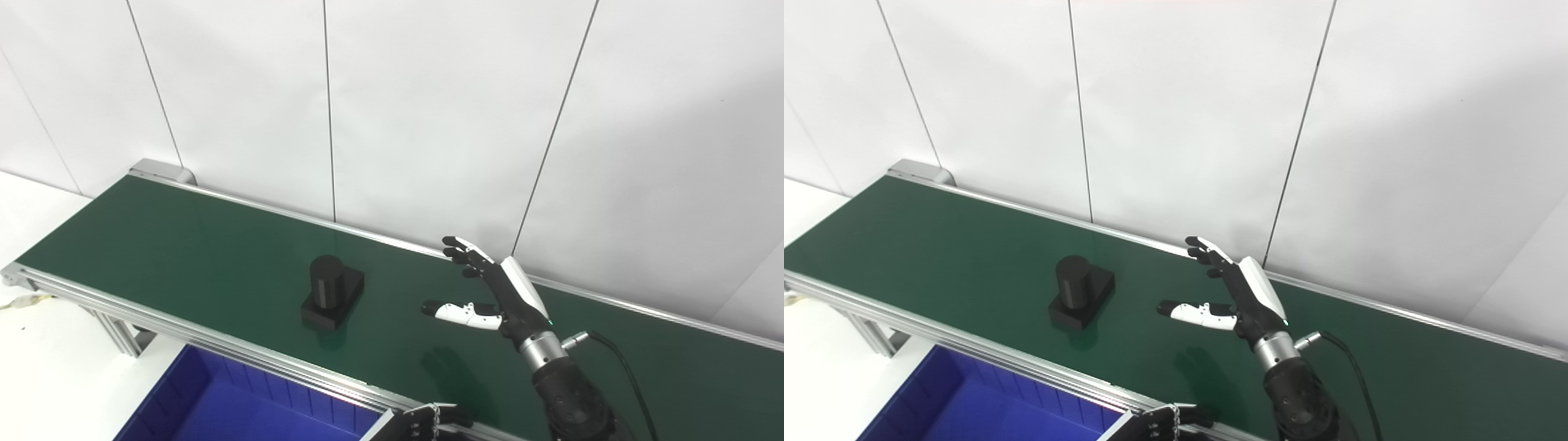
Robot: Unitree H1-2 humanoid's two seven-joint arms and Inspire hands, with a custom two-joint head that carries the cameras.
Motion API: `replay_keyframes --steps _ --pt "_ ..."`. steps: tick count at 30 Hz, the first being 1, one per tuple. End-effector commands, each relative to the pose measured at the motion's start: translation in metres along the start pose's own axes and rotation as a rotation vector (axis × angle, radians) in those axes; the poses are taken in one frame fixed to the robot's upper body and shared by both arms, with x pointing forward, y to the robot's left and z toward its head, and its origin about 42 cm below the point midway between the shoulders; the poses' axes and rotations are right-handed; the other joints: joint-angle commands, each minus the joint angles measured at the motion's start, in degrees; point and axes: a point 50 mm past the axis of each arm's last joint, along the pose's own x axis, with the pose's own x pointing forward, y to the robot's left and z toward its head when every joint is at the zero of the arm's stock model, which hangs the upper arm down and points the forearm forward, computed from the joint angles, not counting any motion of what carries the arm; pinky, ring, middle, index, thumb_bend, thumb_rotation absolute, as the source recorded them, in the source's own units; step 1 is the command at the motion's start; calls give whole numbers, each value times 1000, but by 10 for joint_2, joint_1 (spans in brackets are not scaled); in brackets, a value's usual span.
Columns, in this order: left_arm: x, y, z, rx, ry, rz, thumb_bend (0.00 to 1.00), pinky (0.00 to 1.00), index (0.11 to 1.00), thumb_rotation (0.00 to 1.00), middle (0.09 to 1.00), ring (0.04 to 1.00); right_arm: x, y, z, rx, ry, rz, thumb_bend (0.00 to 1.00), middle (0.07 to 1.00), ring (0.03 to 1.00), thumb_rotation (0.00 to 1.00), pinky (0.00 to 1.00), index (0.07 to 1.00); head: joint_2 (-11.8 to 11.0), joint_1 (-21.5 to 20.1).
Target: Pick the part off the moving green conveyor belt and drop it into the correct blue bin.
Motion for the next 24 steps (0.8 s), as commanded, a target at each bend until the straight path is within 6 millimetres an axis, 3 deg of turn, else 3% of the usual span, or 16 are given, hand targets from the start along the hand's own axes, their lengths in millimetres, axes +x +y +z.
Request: replay_keyframes --steps 1,13,24 --pt "14 -6 12 15 -81 -10 1000 712 769 153 793 757 22 -6 33 -29 -99 -29 820 848 864 527 804 895 0 1" --pt "17 -13 12 21 -80 -8 1000 706 769 145 786 753 40 10 35 -51 -93 15 832 848 867 546 821 894 3 6" --pt "18 -17 13 27 -83 -5 1000 699 768 152 781 742 53 27 19 -56 -39 61 840 869 872 534 799 891 6 10"
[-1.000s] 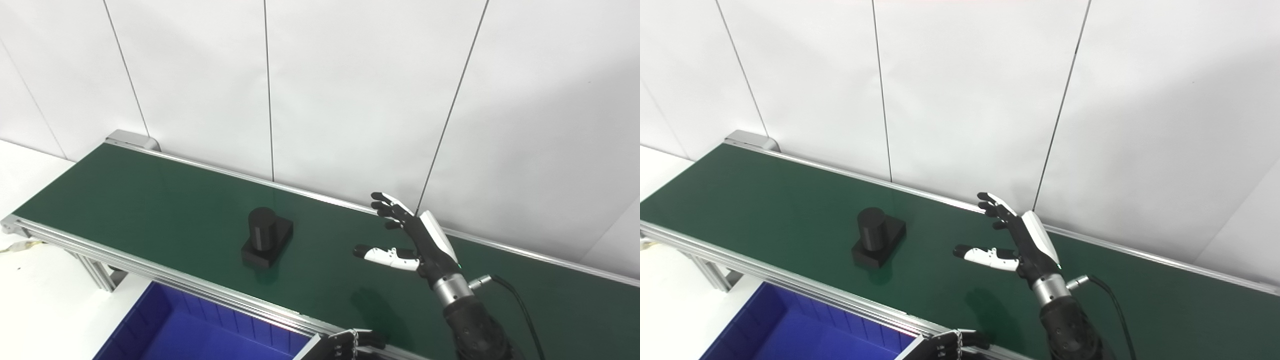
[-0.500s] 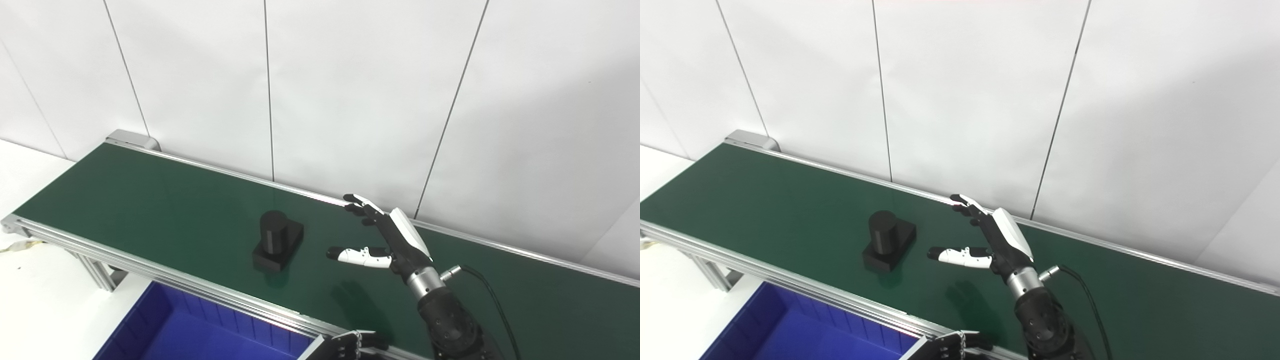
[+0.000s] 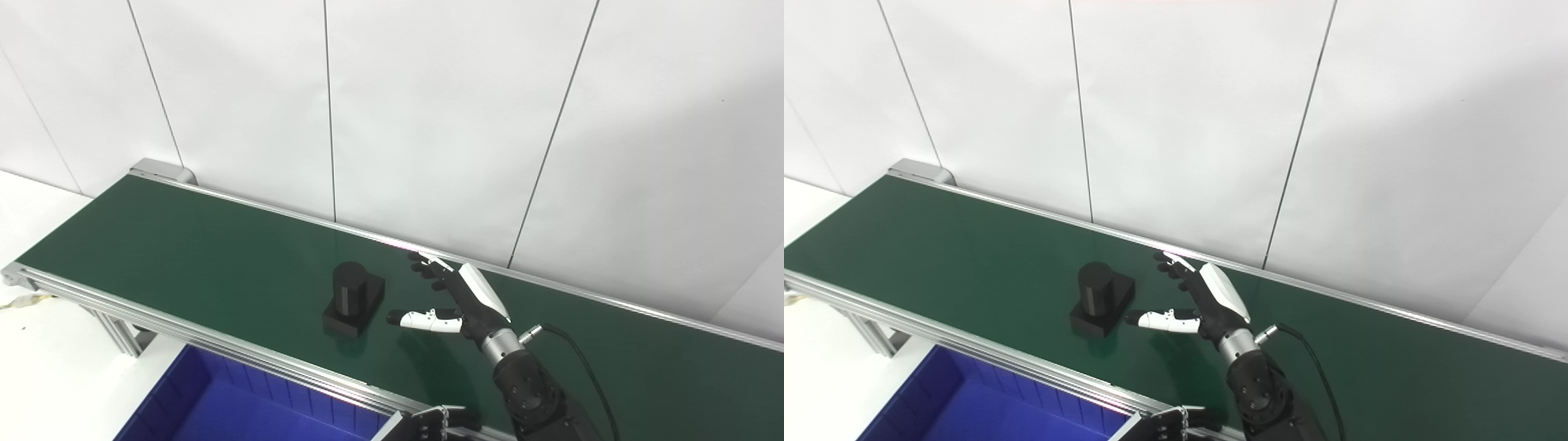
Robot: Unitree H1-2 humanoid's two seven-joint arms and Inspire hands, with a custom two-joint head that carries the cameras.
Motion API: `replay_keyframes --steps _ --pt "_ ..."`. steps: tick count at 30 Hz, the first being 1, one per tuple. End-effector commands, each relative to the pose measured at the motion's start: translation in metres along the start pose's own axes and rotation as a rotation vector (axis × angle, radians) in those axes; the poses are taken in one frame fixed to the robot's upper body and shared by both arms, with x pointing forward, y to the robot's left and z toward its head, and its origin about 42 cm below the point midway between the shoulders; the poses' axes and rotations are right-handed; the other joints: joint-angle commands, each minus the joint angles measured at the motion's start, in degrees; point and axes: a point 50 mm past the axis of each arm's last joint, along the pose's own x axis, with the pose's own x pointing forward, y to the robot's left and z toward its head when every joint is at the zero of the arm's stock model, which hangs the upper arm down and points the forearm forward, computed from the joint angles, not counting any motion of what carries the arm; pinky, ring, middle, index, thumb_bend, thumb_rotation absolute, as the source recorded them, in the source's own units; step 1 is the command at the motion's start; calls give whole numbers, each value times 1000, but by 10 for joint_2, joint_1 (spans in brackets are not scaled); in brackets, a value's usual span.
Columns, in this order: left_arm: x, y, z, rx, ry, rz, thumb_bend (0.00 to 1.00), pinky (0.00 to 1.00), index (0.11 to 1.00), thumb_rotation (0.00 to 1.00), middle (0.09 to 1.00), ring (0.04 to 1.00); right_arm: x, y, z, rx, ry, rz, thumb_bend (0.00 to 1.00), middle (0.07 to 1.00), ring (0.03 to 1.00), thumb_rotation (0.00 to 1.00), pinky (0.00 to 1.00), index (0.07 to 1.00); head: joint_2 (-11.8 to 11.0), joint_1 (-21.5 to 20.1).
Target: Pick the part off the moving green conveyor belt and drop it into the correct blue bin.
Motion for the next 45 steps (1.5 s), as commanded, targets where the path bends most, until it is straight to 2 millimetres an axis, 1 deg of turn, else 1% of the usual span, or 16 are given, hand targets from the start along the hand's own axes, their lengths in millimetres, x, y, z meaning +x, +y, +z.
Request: replay_keyframes --steps 1,8,13,16,22,28,35,41,42,44,45 --pt "12 -5 13 14 -85 -3 1000 699 768 152 781 741 18 -11 31 -14 -109 -30 840 871 874 531 801 891 1 2" --pt "10 -7 14 10 -89 -3 1000 699 768 151 778 741 23 -3 18 -18 -62 -15 847 876 874 508 807 880 5 3" --pt "10 -8 14 6 -89 -3 1000 699 762 156 766 737 25 2 16 -18 -49 -9 860 886 883 502 813 879 6 4" --pt "9 -9 14 14 -88 -4 1000 700 763 169 763 739 27 5 15 -37 -50 -8 866 885 878 516 807 880 7 5" --pt "8 -11 15 21 -88 -2 1000 699 768 183 765 742 29 9 18 -52 -55 -12 877 880 873 536 803 884 9 5" --pt "8 -14 15 43 -86 -4 1000 704 785 212 788 761 30 12 22 -54 -67 -21 872 871 863 538 801 880 13 8" --pt "7 -18 16 38 -90 3 1000 696 791 182 792 751 32 15 28 -55 -76 -15 863 876 868 534 810 885 15 8" --pt "7 -21 17 39 -94 4 1000 694 795 189 790 744 31 18 32 -73 -87 -16 868 859 847 525 773 871 20 7" --pt "7 -22 17 40 -95 4 1000 694 796 193 789 743 31 19 32 -73 -87 -18 867 856 843 517 768 868 21 7" --pt "6 -22 18 40 -97 4 1000 695 798 202 789 743 30 20 32 -72 -89 -31 838 834 819 442 751 845 22 7" --pt "6 -23 19 40 -98 5 1000 695 798 202 790 743 29 21 32 -71 -89 -38 834 831 816 430 750 841 24 6"
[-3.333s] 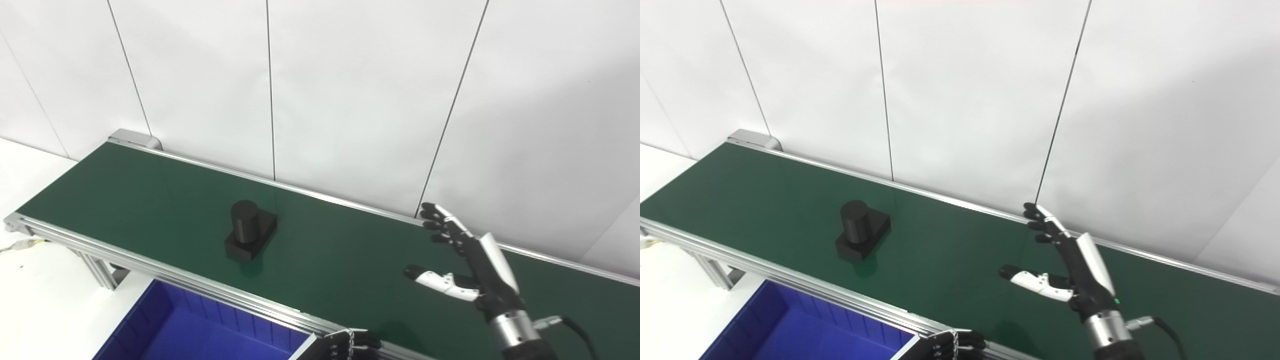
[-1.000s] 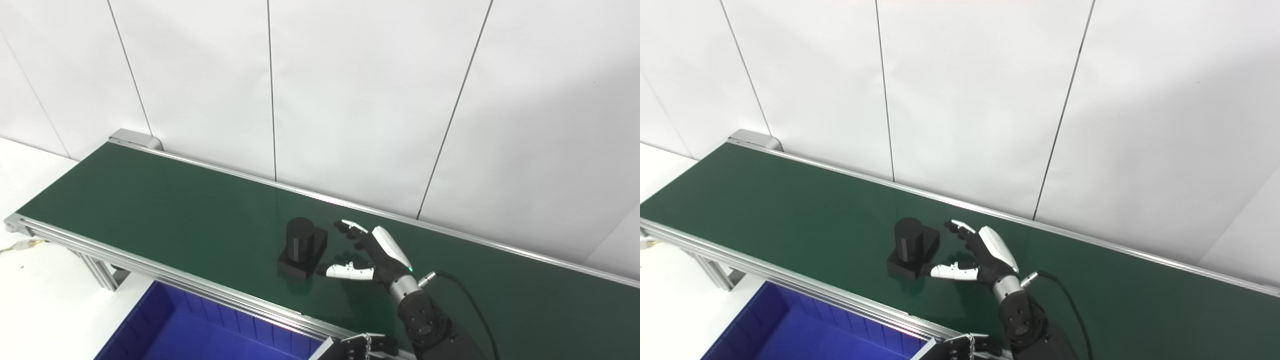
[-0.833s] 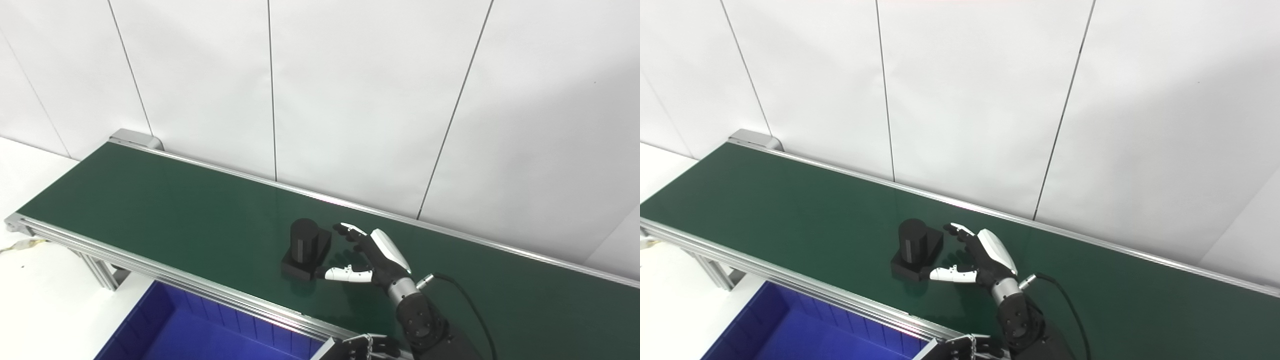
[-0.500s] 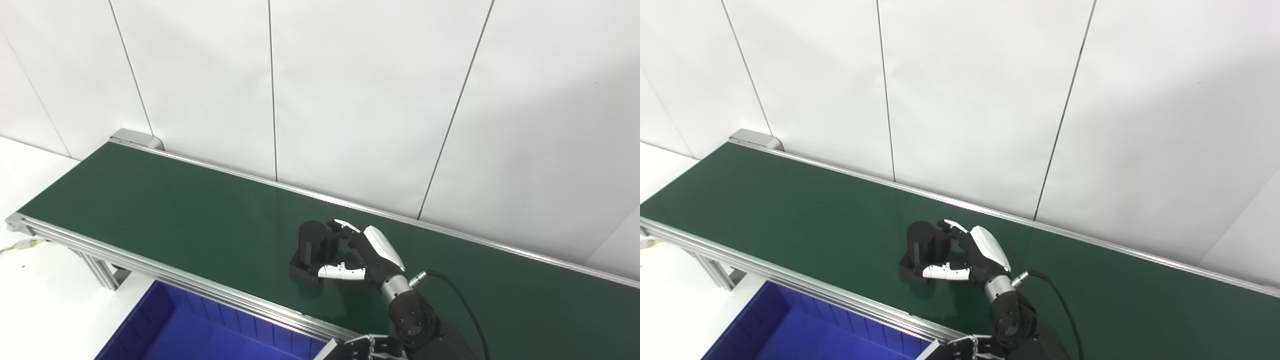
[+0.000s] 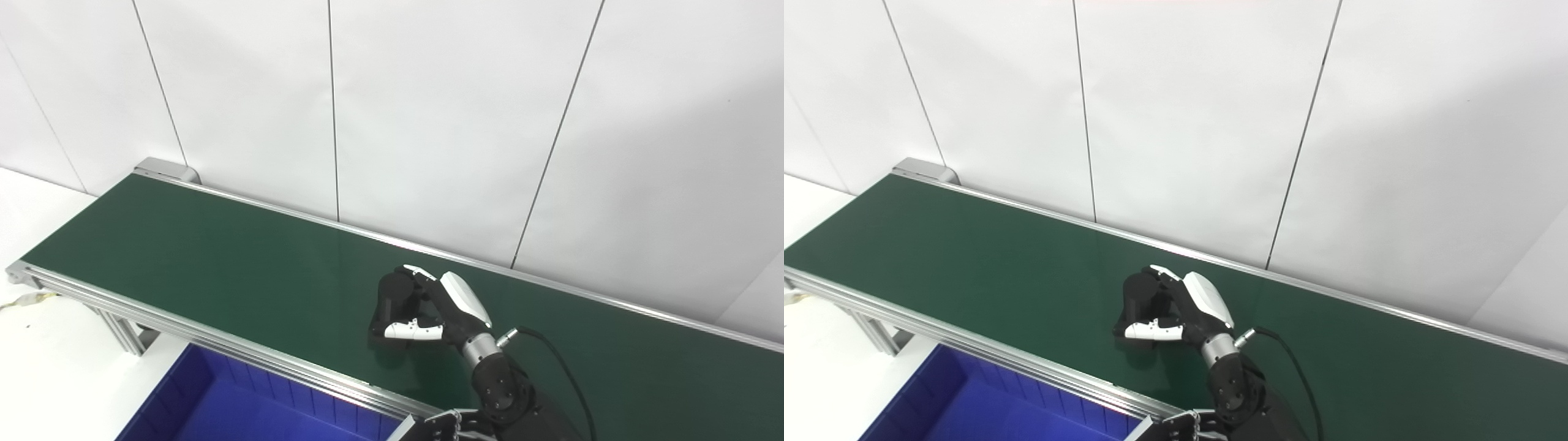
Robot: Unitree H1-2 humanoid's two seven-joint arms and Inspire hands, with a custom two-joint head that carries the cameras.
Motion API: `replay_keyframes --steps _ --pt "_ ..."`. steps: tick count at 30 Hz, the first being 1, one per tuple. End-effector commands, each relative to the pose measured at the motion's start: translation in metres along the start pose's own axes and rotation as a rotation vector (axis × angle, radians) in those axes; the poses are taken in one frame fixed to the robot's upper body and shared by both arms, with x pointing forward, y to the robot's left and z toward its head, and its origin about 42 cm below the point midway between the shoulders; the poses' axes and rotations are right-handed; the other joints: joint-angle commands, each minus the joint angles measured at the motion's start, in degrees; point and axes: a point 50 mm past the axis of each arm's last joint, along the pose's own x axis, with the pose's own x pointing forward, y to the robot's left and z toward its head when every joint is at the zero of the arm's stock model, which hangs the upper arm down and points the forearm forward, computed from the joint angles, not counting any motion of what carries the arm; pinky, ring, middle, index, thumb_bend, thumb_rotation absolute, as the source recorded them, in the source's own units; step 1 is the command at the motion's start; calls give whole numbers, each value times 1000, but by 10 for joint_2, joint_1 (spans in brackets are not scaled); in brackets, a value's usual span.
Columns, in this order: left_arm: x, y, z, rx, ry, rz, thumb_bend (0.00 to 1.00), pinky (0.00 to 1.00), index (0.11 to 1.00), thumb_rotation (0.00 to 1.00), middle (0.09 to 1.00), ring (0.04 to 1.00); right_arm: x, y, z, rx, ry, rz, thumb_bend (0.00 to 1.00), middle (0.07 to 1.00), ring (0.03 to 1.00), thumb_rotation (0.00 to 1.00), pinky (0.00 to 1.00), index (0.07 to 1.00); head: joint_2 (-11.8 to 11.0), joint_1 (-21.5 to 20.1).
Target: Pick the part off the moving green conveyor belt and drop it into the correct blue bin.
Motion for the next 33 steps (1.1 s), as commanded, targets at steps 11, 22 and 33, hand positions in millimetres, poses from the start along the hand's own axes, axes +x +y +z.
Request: replay_keyframes --steps 11,22,33 --pt "2 -9 15 -43 -84 13 1000 718 805 223 798 761 8 -5 27 68 -137 -211 550 513 483 8 497 565 10 -7" --pt "-2 -7 16 -78 -87 14 1000 748 805 232 815 793 6 -7 21 94 -170 -267 518 511 471 0 521 468 15 -15" --pt "-4 -5 17 -94 -90 11 989 756 806 225 820 798 6 -9 23 109 -189 -294 519 509 455 0 511 473 19 -23"
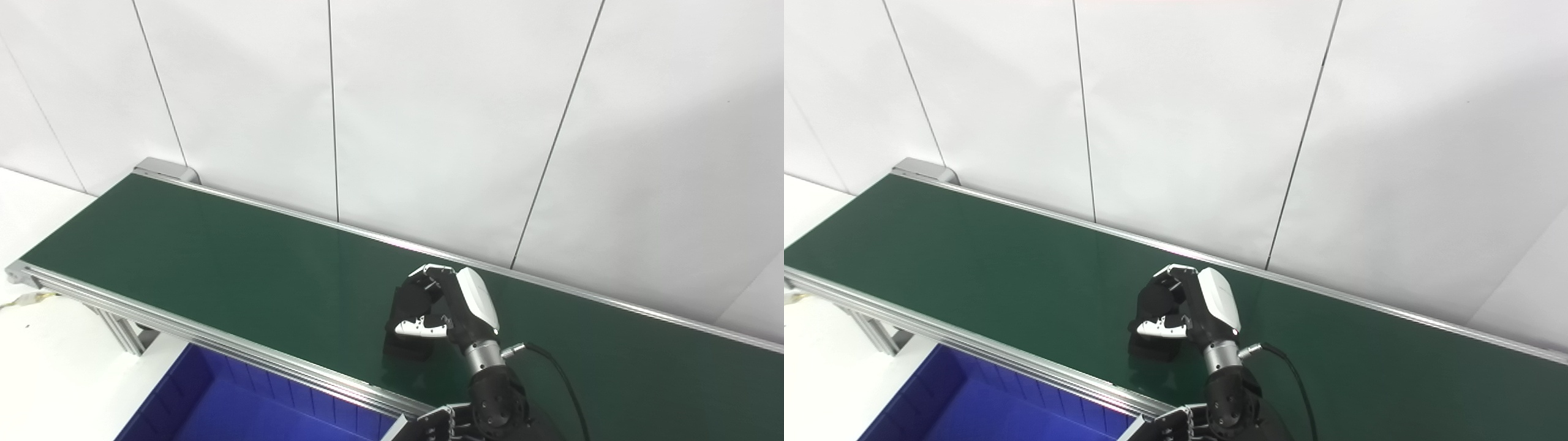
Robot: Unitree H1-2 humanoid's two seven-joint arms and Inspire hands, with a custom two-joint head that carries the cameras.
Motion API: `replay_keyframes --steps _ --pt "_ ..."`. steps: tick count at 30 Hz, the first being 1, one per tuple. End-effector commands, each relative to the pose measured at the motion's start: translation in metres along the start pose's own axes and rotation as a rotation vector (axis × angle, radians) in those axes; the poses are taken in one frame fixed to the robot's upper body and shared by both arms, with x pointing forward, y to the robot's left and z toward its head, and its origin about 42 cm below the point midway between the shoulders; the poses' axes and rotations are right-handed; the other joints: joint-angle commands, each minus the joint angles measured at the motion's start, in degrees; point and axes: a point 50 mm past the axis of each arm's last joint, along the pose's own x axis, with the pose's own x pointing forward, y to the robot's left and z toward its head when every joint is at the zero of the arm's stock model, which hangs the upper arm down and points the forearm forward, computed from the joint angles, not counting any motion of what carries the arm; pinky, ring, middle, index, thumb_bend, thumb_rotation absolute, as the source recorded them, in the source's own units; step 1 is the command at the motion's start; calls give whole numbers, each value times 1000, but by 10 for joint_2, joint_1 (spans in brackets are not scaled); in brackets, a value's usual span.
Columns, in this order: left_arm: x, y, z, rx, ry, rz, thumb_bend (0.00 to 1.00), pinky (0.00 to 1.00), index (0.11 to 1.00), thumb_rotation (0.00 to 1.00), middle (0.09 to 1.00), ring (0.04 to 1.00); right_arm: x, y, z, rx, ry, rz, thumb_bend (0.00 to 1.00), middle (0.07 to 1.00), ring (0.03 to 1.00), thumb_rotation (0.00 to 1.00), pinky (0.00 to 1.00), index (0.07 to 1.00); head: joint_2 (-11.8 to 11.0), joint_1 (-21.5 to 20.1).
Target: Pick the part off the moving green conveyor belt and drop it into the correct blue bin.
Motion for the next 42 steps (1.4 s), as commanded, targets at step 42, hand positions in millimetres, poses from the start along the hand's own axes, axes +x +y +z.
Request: replay_keyframes --steps 42 --pt "-10 45 10 -20 -43 -21 967 788 804 194 812 801 -81 -176 77 92 -241 -487 519 508 422 0 380 484 13 -172"
